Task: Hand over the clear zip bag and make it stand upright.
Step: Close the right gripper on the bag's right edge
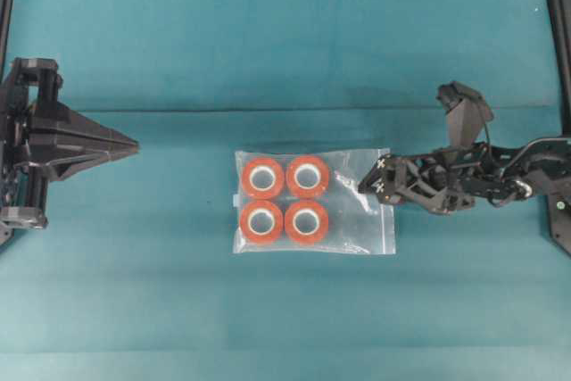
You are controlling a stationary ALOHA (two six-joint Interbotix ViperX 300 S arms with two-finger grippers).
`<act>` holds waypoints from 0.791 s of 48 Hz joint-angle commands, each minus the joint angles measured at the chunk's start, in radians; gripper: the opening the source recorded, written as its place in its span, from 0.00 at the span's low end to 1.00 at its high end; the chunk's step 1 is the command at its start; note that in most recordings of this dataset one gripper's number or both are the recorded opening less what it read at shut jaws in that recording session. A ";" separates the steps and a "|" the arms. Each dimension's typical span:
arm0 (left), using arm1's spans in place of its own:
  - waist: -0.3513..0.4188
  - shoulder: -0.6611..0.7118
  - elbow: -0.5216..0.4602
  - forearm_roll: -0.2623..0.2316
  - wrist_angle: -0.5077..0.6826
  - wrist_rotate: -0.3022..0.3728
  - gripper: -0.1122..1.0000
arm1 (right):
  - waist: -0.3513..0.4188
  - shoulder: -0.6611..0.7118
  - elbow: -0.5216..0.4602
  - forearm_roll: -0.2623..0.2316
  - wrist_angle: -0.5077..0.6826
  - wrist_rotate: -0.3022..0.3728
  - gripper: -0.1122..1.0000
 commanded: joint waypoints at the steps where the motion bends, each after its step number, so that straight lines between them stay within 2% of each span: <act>1: 0.003 0.002 -0.018 0.002 -0.005 0.000 0.09 | 0.017 0.005 -0.026 0.003 -0.011 0.008 0.93; 17: 0.011 0.005 -0.009 0.002 -0.005 0.008 0.09 | 0.035 0.026 -0.038 0.003 -0.015 0.006 0.93; 38: 0.015 0.005 -0.008 0.003 -0.005 0.006 0.09 | 0.038 0.071 -0.061 0.003 -0.095 0.006 0.90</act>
